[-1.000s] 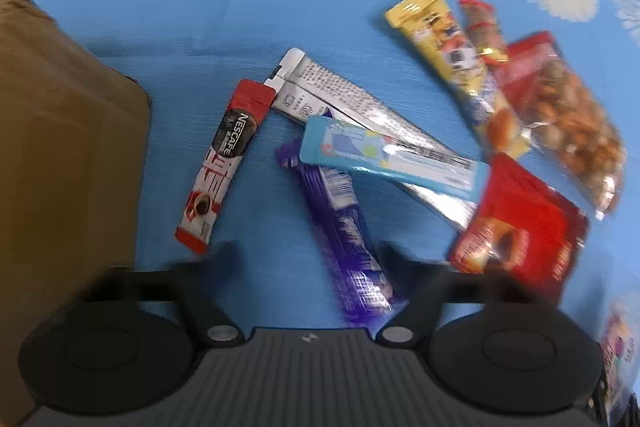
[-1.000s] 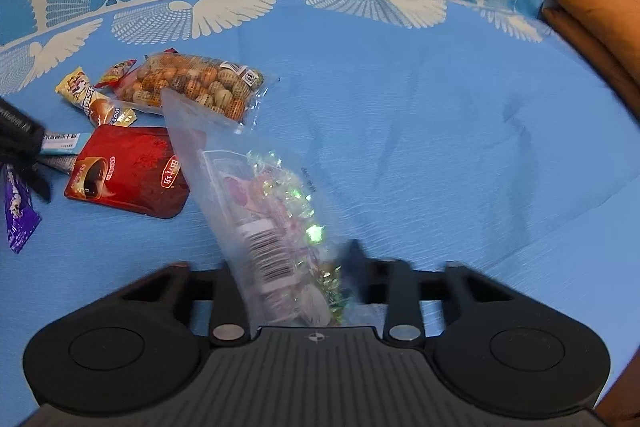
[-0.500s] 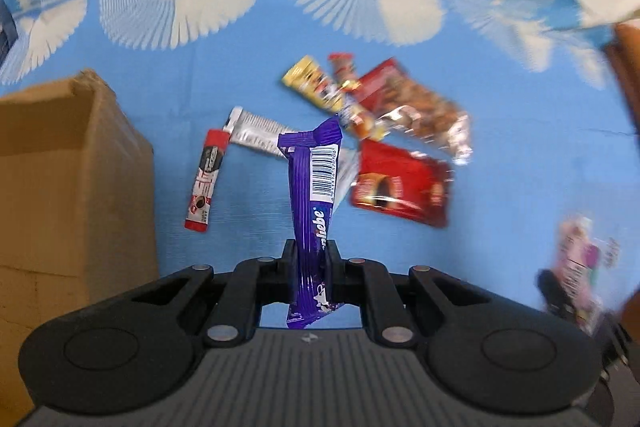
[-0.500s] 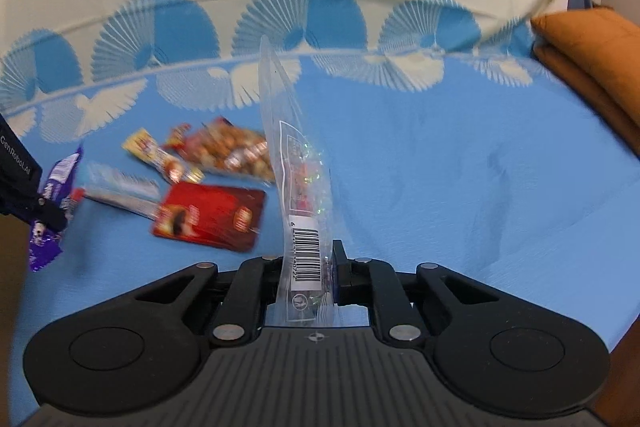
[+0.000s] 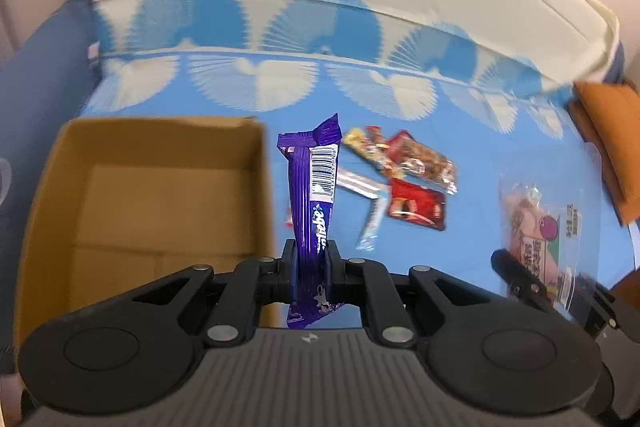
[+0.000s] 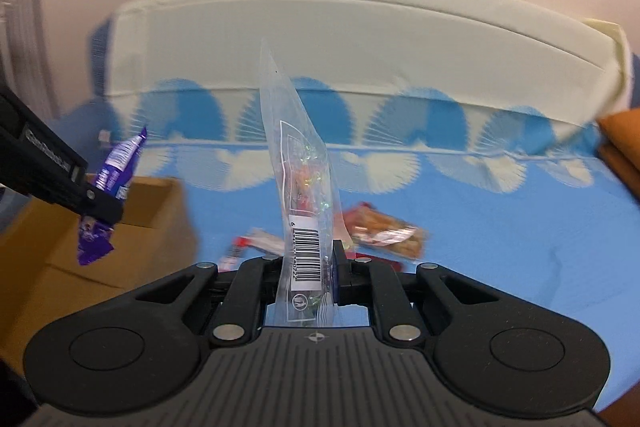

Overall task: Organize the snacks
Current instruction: 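Carry the chocolate bar in the left gripper over the box while the right gripper carries the candy bag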

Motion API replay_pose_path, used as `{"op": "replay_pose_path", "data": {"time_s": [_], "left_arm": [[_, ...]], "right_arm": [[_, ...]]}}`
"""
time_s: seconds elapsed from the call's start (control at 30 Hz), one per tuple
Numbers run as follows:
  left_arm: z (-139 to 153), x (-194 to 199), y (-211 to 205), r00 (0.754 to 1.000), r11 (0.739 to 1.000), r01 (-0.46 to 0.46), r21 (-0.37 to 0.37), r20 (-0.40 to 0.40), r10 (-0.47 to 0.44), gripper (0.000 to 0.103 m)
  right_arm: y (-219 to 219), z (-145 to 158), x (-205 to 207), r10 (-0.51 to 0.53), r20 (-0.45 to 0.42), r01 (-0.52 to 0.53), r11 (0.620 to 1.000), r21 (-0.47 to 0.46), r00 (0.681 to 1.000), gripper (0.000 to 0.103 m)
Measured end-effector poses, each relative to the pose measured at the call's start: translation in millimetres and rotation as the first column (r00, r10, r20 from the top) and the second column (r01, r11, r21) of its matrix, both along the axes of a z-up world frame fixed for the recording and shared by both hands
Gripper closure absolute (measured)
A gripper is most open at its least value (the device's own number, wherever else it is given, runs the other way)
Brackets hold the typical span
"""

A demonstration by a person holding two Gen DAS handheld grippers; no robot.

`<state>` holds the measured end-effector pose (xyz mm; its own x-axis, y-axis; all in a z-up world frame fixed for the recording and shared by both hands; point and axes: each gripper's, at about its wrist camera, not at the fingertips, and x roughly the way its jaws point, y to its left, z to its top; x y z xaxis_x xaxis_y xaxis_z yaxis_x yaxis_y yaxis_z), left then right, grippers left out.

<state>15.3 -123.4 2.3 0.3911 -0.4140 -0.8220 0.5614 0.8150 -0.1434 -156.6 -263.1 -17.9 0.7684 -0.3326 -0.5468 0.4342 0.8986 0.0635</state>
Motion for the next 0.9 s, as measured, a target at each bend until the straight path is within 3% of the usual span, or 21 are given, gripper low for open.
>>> {"op": "replay_pose_path", "data": {"time_s": [0.23,0.43,0.67,0.9], "left_arm": [[22,1,107,0.988,0.987,-0.155,-0.048,-0.015,0.154,0.090],[39,2,175,0.965,0.960,-0.261,-0.101,-0.017,0.261,0.090],[50,0,222,0.950,0.939,-0.311,-0.144,-0.005,0.313,0.090],[52,-8,238,0.945,0.934,-0.322,-0.155,0.005,0.326,0.090]], "right_arm": [[76,22,3,0.181,0.030,-0.183,0.981,0.059,0.983,0.089],[120,33,3,0.251,0.049,-0.253,0.965,0.065,0.967,0.089],[154,40,-3,0.277,0.051,-0.280,0.958,0.065,0.959,0.089],[172,44,-1,0.303,0.043,-0.304,0.952,0.036,0.952,0.089]]}}
